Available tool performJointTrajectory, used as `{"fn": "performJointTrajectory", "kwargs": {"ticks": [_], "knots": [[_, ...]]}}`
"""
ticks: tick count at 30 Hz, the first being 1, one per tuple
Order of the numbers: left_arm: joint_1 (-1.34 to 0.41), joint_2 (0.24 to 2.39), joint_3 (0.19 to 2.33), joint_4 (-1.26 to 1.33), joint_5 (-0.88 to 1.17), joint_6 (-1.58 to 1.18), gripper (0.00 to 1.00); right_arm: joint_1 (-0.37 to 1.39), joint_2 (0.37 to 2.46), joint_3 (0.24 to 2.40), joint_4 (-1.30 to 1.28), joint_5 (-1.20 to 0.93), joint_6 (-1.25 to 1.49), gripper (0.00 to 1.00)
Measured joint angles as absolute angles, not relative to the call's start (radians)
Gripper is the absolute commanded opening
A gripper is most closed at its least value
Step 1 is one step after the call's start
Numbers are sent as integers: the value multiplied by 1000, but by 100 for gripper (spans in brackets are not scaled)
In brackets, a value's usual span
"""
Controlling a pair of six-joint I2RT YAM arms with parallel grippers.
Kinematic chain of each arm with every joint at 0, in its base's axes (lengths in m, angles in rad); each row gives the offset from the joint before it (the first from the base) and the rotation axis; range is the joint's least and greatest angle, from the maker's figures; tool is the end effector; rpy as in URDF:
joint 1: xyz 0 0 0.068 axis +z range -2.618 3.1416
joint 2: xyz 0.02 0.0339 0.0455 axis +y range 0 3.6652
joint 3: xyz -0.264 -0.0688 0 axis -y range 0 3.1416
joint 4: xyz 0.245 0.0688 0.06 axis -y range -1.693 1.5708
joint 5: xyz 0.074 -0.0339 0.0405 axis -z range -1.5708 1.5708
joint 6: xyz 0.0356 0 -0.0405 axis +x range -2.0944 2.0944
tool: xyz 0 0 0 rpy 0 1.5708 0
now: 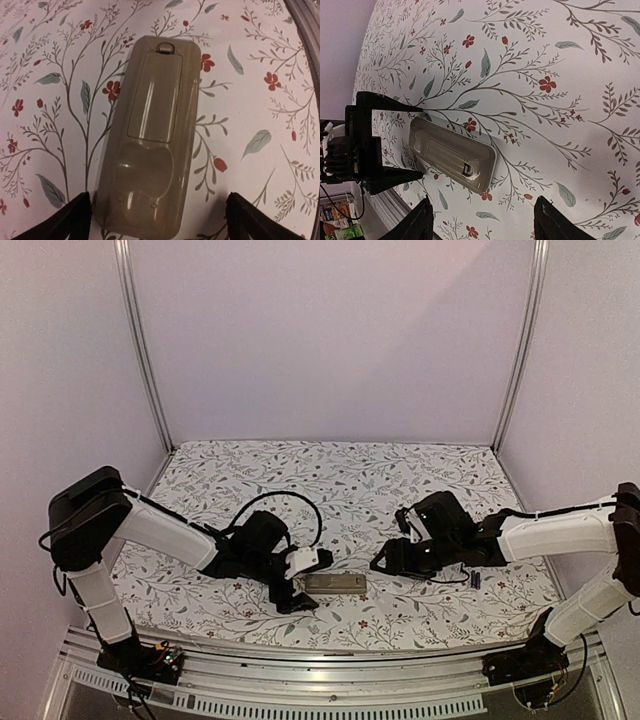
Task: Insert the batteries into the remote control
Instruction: Adjust the remote control at the center of the board.
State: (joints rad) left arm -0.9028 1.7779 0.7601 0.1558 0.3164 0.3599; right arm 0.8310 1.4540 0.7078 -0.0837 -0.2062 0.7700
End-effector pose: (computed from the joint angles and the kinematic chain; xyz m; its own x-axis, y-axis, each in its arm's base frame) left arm 0.1921 -0.2614 0.1130 -0.1332 0.7091 -0.6924 0.9813 0.1922 0.0082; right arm 0.1856 0.2142 0.1731 -0.9252 -0.0030 -0.3794 -0.2396 0.7798 0.5783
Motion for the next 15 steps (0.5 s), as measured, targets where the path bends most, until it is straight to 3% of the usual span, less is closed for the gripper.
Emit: {"fn": "performJointTrajectory", "kwargs": {"ticks": [10, 15], "knots": [[-976, 1832, 815, 154, 288, 274, 71, 831, 1454, 743, -176, -187, 781, 58], [-1019, 1832, 800, 198, 208, 187, 72, 831, 1456, 808, -234, -169, 748, 46]]}}
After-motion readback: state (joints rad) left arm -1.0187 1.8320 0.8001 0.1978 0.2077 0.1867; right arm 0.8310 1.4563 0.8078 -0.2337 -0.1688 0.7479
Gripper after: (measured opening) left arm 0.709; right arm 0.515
